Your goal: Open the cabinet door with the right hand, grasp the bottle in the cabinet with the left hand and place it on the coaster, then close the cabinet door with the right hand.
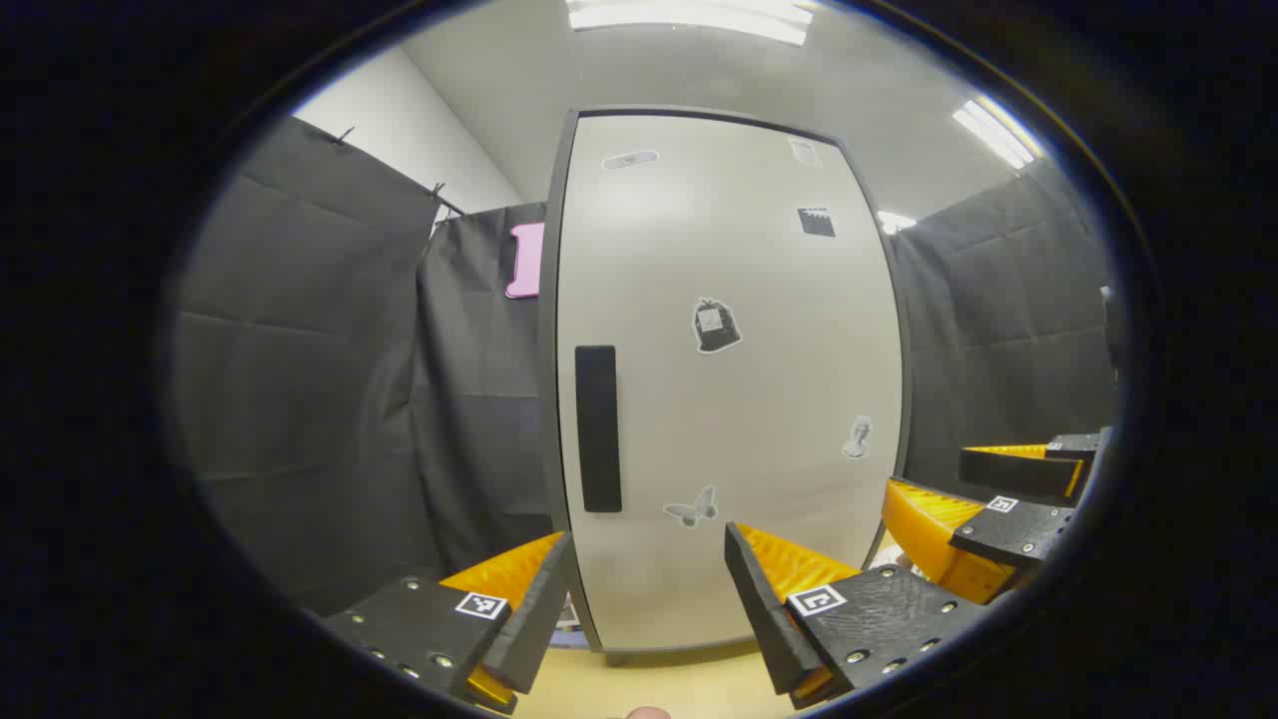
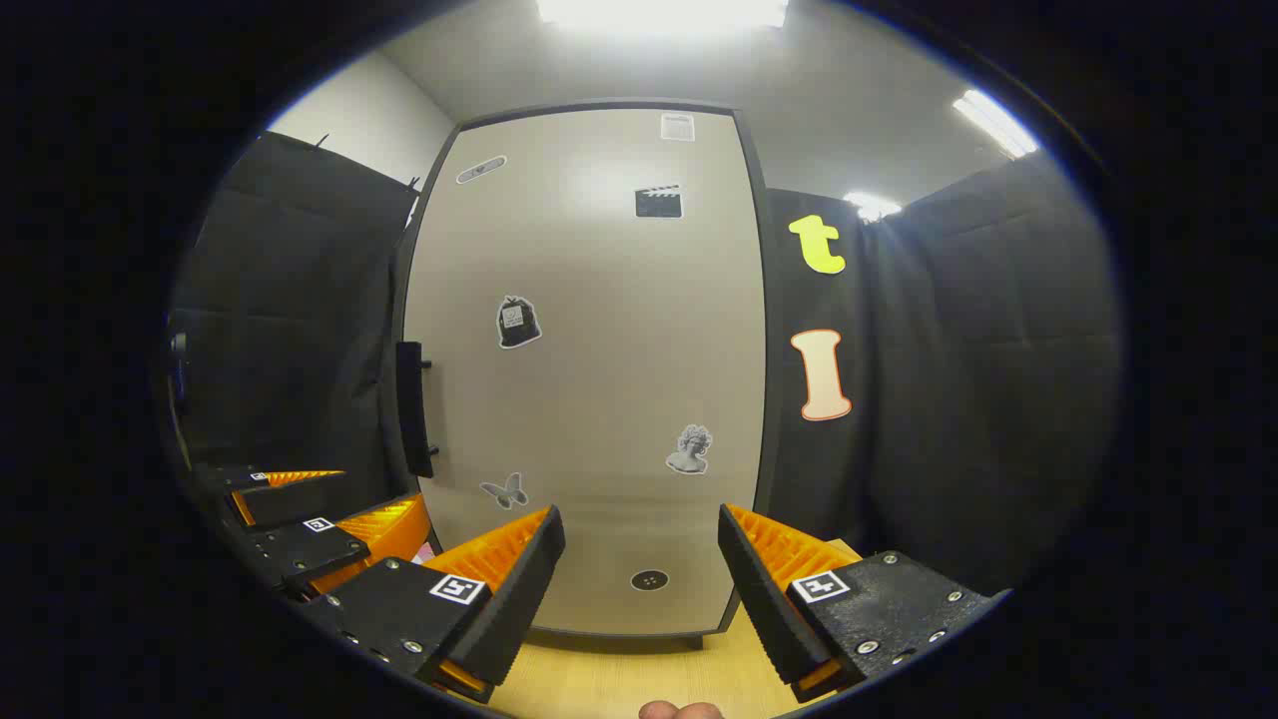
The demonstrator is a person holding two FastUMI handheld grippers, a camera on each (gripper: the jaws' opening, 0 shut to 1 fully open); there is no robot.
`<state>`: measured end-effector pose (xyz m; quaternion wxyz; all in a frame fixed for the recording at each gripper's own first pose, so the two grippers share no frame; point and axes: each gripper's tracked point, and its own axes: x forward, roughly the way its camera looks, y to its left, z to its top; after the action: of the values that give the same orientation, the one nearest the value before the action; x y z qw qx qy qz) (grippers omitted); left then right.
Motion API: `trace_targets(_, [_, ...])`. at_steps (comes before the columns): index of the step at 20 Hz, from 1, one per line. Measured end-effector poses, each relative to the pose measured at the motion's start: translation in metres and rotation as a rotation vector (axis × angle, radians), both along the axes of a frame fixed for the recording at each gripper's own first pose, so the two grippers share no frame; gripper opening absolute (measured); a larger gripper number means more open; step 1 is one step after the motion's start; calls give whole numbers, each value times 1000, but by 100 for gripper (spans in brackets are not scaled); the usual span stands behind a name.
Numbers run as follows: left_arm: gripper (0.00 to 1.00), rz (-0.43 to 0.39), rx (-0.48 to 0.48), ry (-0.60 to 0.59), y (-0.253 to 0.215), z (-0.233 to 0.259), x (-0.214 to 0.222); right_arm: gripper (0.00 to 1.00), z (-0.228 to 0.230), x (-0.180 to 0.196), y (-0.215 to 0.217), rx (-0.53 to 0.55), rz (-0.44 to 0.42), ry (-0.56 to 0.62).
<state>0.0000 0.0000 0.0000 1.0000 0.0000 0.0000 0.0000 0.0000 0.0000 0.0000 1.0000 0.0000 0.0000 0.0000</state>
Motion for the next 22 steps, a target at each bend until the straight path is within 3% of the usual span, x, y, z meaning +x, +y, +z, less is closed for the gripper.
trace_targets(1, [86, -4, -1, -1, -1, 0, 1, 95, 0, -1, -1, 1, -1, 0])
trace_targets(3, [86, -6, -3, 0, -3, -2, 2, 95, -1, -1, -1, 2, -3, 0])
trace_targets(4, [92, -8, -5, 1, -4, -3, 1, 96, -1, 0, -2, 3, -6, 2])
trace_targets(22, [92, -4, -5, -2, -3, -6, 4, 95, -1, 5, -4, 5, 0, 2])
